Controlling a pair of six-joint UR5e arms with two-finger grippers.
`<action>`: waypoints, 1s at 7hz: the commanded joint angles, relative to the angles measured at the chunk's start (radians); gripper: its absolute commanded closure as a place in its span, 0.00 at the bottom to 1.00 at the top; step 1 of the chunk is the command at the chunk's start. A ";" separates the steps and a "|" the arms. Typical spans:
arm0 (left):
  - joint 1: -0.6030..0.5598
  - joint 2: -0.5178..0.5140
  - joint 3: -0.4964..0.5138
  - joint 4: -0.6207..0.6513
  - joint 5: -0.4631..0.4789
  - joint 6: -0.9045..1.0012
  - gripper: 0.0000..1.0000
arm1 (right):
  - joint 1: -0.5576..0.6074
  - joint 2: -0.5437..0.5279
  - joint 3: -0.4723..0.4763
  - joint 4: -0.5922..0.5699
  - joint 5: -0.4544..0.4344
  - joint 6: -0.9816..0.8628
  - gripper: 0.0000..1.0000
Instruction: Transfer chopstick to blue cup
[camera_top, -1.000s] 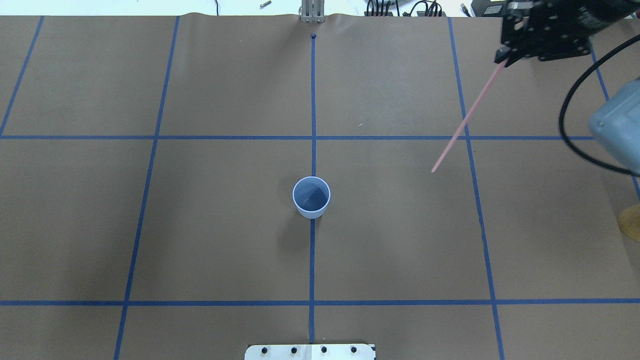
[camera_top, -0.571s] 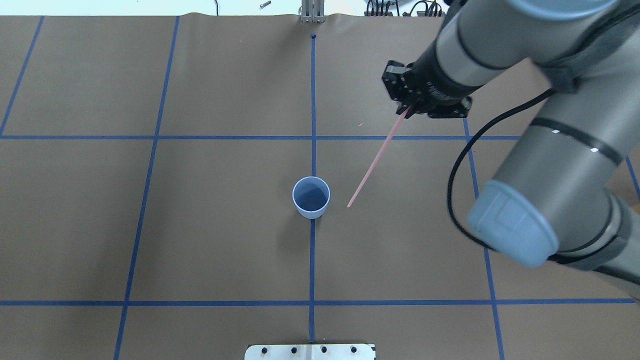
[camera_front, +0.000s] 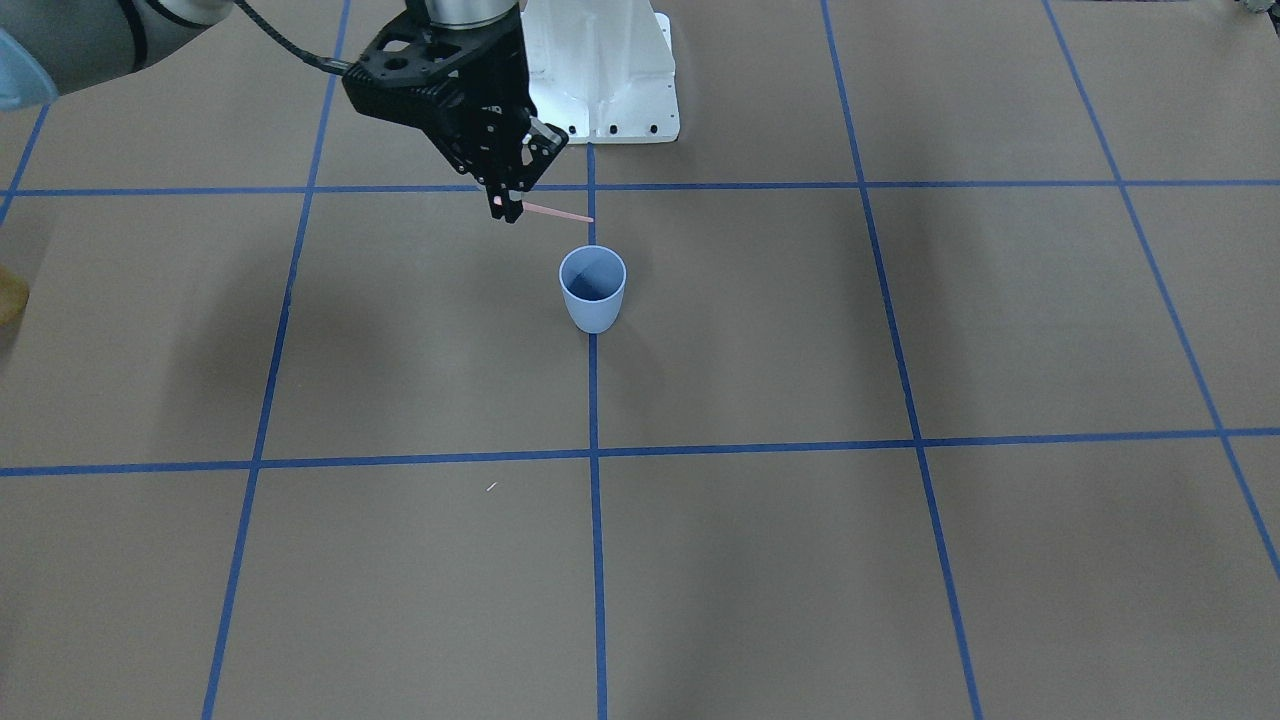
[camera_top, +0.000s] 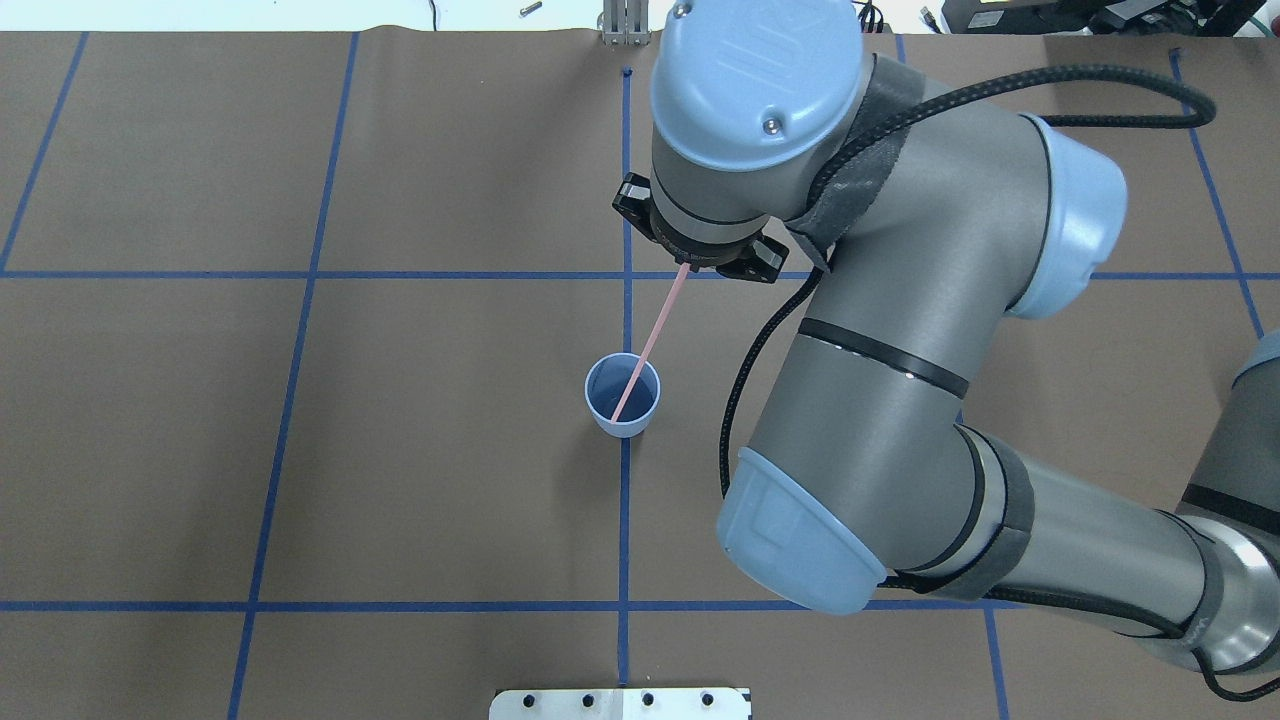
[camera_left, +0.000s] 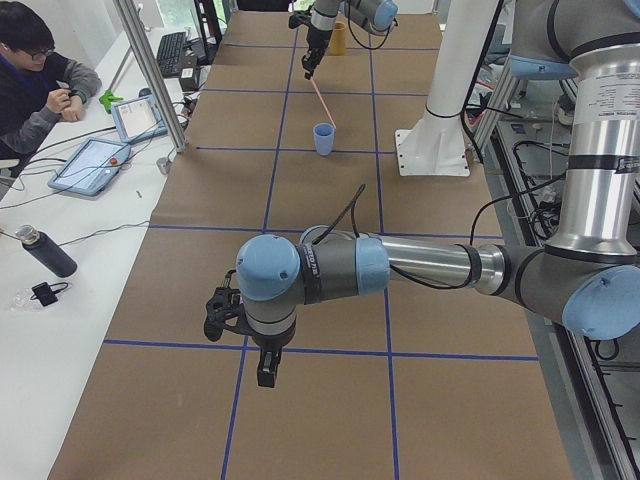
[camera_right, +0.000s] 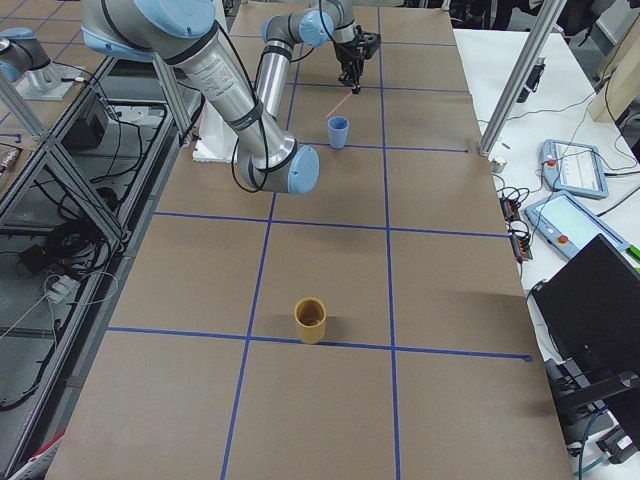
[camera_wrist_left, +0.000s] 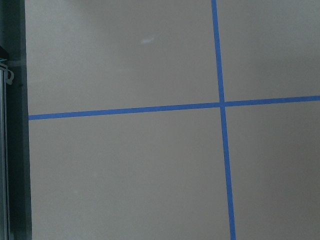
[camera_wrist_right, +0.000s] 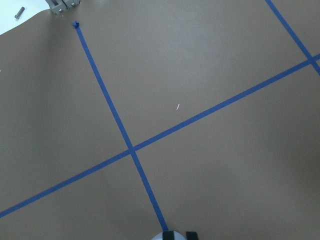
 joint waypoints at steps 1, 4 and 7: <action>0.000 0.011 0.002 -0.005 -0.001 0.000 0.00 | -0.003 0.001 -0.031 -0.001 -0.053 -0.036 1.00; 0.001 0.011 0.001 -0.005 -0.001 -0.003 0.00 | -0.051 0.003 -0.083 0.011 -0.071 -0.024 1.00; 0.001 0.011 0.001 -0.005 -0.001 -0.004 0.00 | -0.076 0.006 -0.152 0.128 -0.091 0.014 0.01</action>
